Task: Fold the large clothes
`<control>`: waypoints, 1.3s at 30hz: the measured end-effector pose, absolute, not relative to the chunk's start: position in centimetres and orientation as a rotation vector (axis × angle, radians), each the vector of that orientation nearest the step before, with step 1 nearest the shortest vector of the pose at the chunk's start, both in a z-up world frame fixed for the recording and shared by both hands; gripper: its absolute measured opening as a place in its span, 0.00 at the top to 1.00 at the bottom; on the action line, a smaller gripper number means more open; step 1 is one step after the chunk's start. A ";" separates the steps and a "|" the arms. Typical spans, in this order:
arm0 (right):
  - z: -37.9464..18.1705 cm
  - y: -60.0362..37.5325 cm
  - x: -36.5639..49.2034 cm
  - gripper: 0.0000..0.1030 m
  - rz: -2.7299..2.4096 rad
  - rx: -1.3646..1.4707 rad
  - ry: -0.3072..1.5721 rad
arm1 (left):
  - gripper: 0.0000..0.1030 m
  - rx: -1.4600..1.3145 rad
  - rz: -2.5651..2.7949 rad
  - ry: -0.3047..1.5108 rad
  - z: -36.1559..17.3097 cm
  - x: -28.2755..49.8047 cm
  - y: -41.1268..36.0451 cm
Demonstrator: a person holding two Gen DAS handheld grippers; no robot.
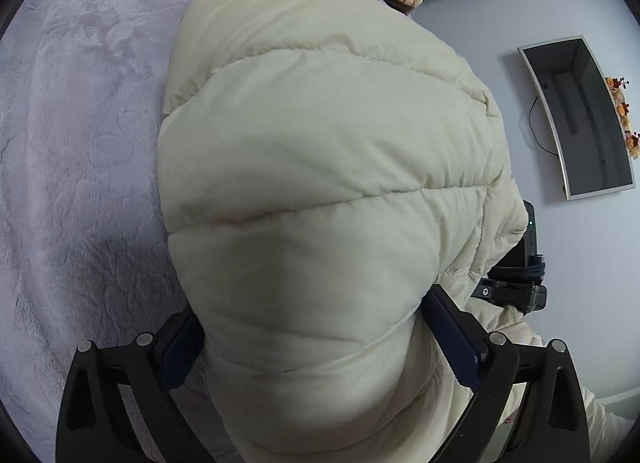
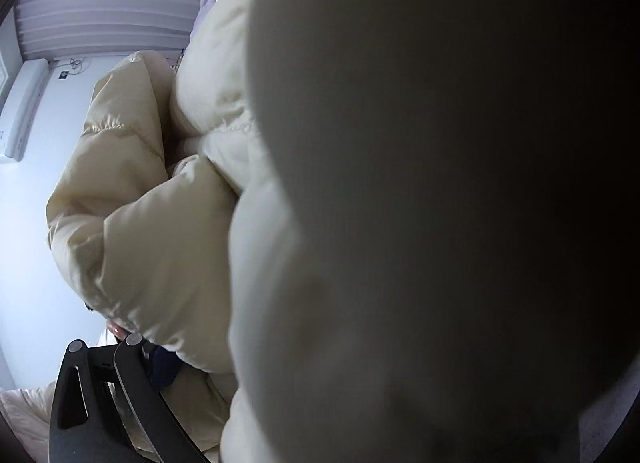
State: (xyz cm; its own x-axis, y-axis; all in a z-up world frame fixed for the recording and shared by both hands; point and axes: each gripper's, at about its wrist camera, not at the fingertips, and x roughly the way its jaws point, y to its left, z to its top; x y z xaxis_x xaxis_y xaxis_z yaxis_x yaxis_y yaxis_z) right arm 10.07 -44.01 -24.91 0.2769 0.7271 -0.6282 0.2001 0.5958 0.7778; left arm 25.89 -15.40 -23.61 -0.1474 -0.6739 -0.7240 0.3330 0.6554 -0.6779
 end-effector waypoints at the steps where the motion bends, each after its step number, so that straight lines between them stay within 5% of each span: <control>1: -25.1 -43.8 10.3 0.01 0.428 0.934 1.267 | 0.04 -0.287 -0.885 1.465 -23.3 25.8 -15.4; 2: -25.1 -43.7 10.3 0.02 0.426 0.955 1.258 | 0.06 -0.264 -0.874 1.452 -22.9 25.5 -15.4; 5: -25.3 -43.8 9.7 0.27 0.450 1.055 1.232 | 0.11 -0.191 -0.861 1.413 -21.3 24.7 -15.8; 10: -24.8 -43.4 8.5 0.37 0.470 1.143 1.203 | 0.12 -0.087 -0.849 1.345 -17.9 23.1 -16.4; 25: -20.5 -35.4 8.3 0.37 0.551 1.136 1.228 | 0.12 -0.067 -0.738 1.314 -11.1 17.7 -8.4; 39: -27.9 -24.9 7.0 0.34 0.525 1.014 1.431 | 0.12 -0.027 -0.550 1.380 -19.4 11.3 0.3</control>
State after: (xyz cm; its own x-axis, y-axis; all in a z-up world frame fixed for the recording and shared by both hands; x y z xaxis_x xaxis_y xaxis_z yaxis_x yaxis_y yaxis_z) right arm 7.03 -24.90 -27.95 0.1287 0.8214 -0.5556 0.2673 0.5108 0.8171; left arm 11.30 0.27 -19.38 0.0855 -0.3842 -0.9193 0.3538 0.8742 -0.3325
